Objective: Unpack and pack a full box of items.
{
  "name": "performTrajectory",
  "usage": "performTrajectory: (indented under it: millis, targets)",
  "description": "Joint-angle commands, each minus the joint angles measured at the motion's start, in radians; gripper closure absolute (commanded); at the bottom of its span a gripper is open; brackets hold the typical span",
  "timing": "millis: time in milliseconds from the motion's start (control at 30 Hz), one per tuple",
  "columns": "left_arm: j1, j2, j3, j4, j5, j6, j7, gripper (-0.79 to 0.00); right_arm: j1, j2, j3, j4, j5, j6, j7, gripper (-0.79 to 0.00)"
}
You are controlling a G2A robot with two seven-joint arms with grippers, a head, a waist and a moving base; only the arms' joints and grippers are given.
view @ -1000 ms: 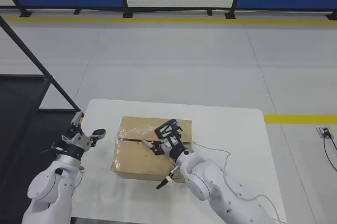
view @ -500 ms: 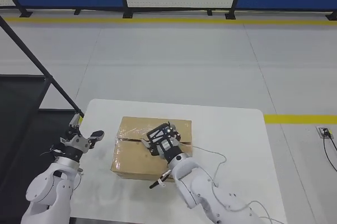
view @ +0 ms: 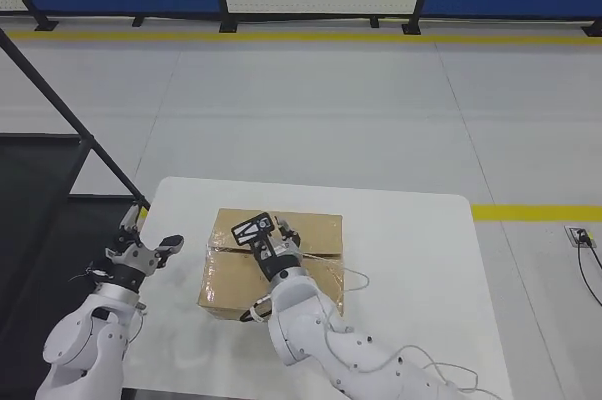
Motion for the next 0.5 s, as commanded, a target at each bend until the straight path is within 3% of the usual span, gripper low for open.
performTrajectory:
  millis: [0, 200, 367, 467]
  targets:
    - [0.001, 0.001, -0.002, 0.002, -0.001, -0.001, -0.001, -0.785, 0.005, -0.013, -0.003, 0.016, -0.003, 0.003, 0.009, -0.332]
    - [-0.002, 0.003, -0.004, 0.008, -0.006, -0.002, -0.004, -0.785, 0.013, -0.050, -0.009, 0.058, -0.063, 0.034, 0.067, -0.332]
    - [-0.004, 0.006, -0.007, 0.007, -0.009, -0.001, -0.011, -0.785, 0.018, -0.077, -0.015, 0.088, -0.131, 0.072, 0.116, -0.194]
    - [-0.004, 0.007, -0.008, 0.008, -0.011, -0.001, -0.014, -0.785, 0.013, -0.092, -0.012, 0.095, -0.157, 0.077, 0.129, -0.052]
